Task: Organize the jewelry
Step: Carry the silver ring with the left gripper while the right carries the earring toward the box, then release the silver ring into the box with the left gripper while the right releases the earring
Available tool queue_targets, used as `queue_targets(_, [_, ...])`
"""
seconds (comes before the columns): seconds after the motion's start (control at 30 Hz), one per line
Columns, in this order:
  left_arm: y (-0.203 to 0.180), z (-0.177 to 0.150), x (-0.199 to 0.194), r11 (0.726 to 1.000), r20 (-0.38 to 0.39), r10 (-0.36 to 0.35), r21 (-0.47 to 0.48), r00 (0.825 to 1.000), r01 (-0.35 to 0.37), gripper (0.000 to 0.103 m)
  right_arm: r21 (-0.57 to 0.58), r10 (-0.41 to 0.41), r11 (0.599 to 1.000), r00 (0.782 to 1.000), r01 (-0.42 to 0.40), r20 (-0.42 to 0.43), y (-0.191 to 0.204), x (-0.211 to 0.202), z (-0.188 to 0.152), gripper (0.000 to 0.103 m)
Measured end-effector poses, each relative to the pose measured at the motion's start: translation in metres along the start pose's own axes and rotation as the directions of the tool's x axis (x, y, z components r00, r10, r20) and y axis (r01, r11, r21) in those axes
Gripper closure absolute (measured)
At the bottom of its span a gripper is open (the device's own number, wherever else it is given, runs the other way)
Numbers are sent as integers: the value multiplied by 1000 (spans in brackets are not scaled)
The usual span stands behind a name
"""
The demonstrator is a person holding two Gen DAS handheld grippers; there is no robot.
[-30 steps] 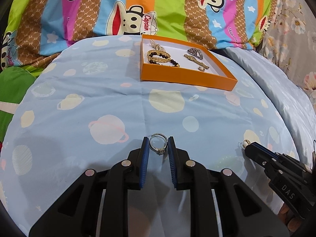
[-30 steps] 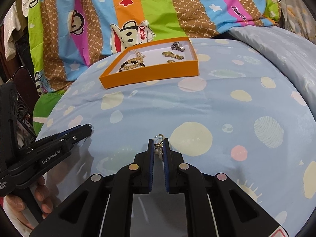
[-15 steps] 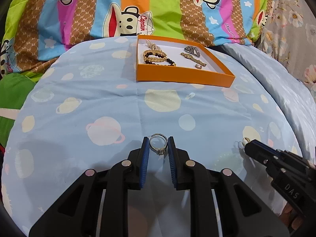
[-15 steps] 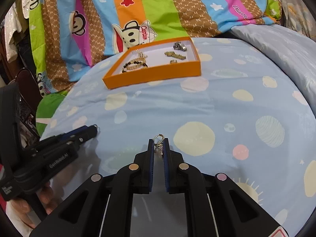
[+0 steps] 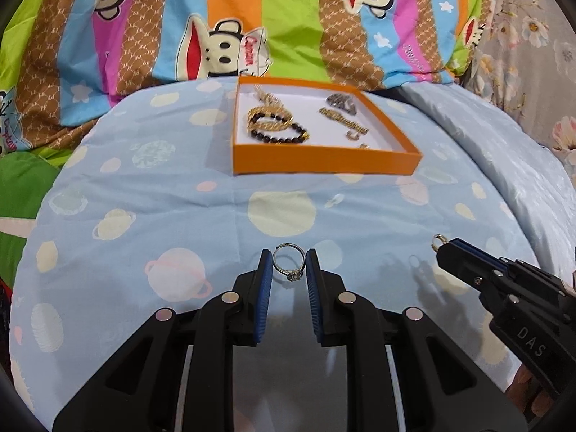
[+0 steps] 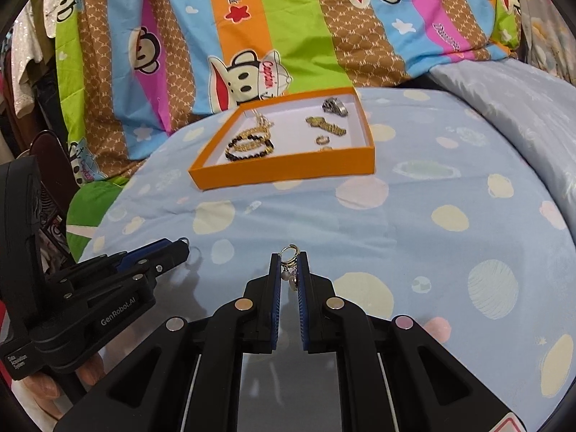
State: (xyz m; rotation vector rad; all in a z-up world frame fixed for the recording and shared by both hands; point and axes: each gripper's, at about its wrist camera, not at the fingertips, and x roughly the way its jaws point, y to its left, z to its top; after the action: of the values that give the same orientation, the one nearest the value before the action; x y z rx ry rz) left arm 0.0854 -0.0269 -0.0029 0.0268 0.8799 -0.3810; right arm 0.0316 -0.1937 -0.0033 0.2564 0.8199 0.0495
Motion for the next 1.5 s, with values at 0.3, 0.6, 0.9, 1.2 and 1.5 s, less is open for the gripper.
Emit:
queue_targets(0.3, [18, 28, 13, 1000, 15, 11, -26, 1000, -11, 85, 8, 1, 1000, 1000, -1, 7, -11, 20, 26, 95])
queue_targets(0.6, [11, 102, 19, 1000, 128, 4, -1, 992, -4, 85, -24, 33, 999, 995, -31, 95, -5, 39, 103, 95])
queue_targets(0.9, [-2, 155, 60, 1000, 155, 5, 19, 988, -8, 85, -15, 42, 999, 994, -41, 102, -8, 78, 147, 95])
queue_targets(1.2, [-5, 178, 100, 1000, 137, 16, 2, 990, -16, 85, -9, 19, 1000, 995, -18, 93, -13, 112, 170, 95])
queue_targets(1.5, [-4, 178, 126, 1000, 110, 25, 12, 994, -27, 85, -5, 1, 1000, 997, -1, 80, -19, 135, 173, 95])
